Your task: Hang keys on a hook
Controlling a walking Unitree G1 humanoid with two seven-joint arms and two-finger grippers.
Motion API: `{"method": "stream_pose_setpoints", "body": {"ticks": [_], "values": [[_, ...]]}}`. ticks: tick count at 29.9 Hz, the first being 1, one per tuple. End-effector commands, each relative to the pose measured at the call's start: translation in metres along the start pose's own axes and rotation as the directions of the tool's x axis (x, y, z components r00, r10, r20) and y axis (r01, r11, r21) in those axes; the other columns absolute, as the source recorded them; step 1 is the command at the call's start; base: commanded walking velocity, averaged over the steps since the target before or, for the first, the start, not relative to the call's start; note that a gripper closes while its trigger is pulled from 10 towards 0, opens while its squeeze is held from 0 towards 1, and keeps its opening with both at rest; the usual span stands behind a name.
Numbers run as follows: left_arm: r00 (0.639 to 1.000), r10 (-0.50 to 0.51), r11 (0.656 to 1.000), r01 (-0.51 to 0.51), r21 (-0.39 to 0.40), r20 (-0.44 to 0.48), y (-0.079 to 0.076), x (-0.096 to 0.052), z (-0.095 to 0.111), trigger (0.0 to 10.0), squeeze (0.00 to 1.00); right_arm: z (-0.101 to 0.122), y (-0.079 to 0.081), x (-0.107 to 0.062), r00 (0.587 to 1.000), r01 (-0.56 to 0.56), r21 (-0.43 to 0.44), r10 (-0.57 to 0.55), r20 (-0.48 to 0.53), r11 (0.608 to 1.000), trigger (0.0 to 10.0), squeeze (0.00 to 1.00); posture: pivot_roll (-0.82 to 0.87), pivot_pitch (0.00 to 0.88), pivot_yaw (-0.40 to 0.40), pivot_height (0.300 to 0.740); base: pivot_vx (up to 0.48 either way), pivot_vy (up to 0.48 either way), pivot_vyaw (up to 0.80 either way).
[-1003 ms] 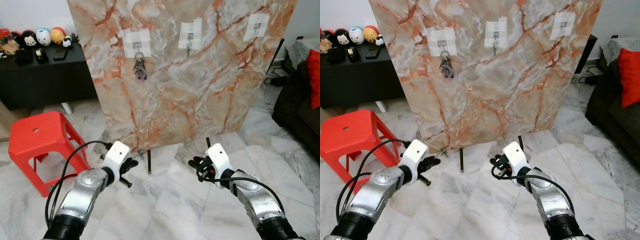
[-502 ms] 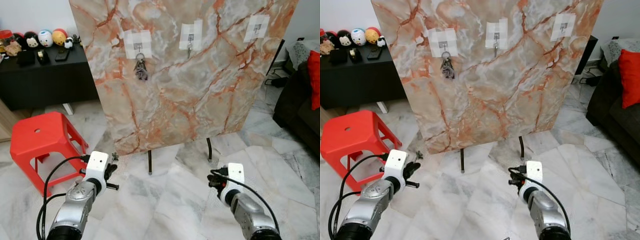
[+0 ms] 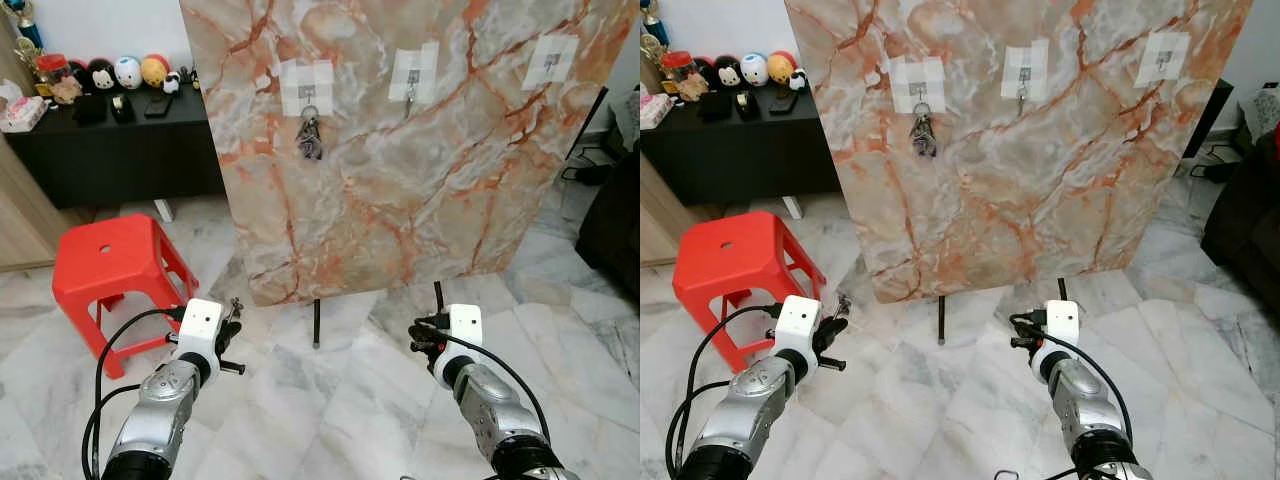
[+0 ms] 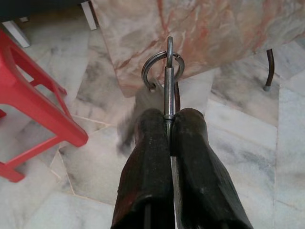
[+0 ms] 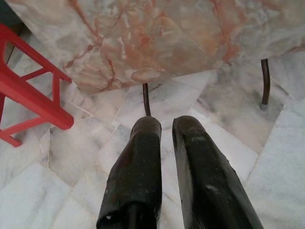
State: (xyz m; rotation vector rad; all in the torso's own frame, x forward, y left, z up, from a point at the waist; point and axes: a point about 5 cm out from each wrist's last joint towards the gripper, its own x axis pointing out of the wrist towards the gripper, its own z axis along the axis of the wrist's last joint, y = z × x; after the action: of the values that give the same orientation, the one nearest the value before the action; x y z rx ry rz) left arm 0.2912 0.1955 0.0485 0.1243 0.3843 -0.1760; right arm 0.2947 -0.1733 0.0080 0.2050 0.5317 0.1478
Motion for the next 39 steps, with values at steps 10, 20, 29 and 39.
{"method": "stream_pose_setpoints", "body": {"ticks": [10,20,29,39], "values": [[1.0,-0.019,1.0,0.019,-0.003,0.014,-0.003,0.0008,0.0011,10.0,0.0,-0.0029,-0.0019,0.0002,1.0,0.008,0.032,-0.008,-0.006,0.999,10.0,0.0,-0.05,0.051,-0.006,0.74,0.0,0.0,0.0],[0.999,-0.029,1.0,0.029,-0.002,0.024,-0.0038,0.0007,0.0041,10.0,0.0,0.0002,0.0003,0.0018,1.0,-0.001,0.023,0.001,0.002,1.0,10.0,0.0,-0.04,0.052,-0.008,0.74,0.0,0.0,0.0],[0.998,-0.047,0.999,0.047,-0.001,0.03,-0.0056,0.001,0.0059,10.0,0.0,-0.0003,0.0001,0.0021,1.0,-0.001,0.026,0.001,-0.002,1.0,10.0,0.0,-0.04,0.052,-0.006,0.74,-0.23,0.0,0.0],[0.998,-0.056,0.998,0.056,-0.001,0.036,-0.0066,0.0007,0.0075,10.0,0.0,0.0002,-0.0005,0.0021,1.0,0.008,0.03,-0.008,0.001,1.0,10.0,0.0,-0.04,0.056,-0.005,0.74,-0.266,0.0,0.0]]}}
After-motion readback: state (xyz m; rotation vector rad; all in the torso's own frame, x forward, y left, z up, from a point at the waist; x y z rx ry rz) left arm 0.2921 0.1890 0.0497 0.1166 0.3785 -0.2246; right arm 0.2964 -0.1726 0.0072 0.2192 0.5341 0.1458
